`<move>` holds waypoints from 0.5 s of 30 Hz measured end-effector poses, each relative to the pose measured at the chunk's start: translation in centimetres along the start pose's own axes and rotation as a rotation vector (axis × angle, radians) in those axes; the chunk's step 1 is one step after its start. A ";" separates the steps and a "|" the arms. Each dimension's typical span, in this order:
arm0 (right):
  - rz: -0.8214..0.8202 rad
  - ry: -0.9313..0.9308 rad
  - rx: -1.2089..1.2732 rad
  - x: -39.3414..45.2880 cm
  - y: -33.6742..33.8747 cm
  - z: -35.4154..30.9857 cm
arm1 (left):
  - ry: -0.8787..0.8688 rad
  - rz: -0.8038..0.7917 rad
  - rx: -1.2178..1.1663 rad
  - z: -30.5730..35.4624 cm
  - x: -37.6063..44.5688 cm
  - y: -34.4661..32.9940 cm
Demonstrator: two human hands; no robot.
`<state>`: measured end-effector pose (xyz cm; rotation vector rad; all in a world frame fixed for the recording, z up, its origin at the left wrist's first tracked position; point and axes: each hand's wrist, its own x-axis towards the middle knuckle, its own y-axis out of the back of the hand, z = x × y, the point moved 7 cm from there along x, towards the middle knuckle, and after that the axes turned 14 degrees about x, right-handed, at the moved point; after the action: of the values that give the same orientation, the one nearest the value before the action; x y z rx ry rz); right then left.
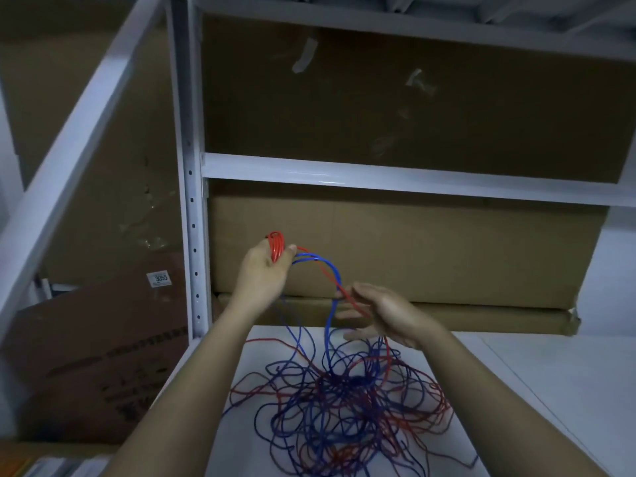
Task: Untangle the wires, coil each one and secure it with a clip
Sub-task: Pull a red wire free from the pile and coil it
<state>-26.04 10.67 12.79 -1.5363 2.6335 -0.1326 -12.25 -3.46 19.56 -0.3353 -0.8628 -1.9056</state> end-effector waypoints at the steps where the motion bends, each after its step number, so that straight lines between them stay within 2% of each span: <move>1: 0.027 -0.007 0.077 -0.2 0.0 0.5 | 0.004 -0.001 -0.001 -0.3 -0.2 -0.1; 3: 0.071 0.002 0.079 -0.6 -0.2 0.6 | 0.003 0.023 -0.007 -0.6 -0.6 0.1; 4: 0.078 0.024 -0.010 -0.8 -0.4 0.3 | 0.004 0.037 -0.006 -0.7 -0.7 0.2; 6: 0.053 0.129 -0.366 -1.2 -1.1 -1.0 | -0.002 0.041 0.003 -0.6 -0.8 0.2; 8: 0.073 0.332 -0.772 -1.4 -2.1 -3.0 | -0.010 0.017 -0.002 -0.5 -0.8 0.0; 10: 0.138 0.509 -0.992 -1.0 -2.6 -4.8 | -0.012 -0.005 -0.022 -0.4 -0.9 -0.2; 11: 0.112 0.514 -0.979 -0.5 -2.8 -5.1 | -0.015 -0.008 -0.029 -0.3 -1.0 -0.2; 13: -0.016 0.384 -0.810 0.5 -3.2 -4.5 | -0.027 -0.008 -0.032 0.0 -1.1 -0.2; 15: -0.073 0.310 -0.687 0.9 -3.6 -4.2 | -0.039 -0.019 -0.021 0.3 -1.0 -0.2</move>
<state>-23.93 8.24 17.33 -1.9217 3.0534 0.6492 -11.92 -2.52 19.09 -0.3787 -0.8749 -1.9329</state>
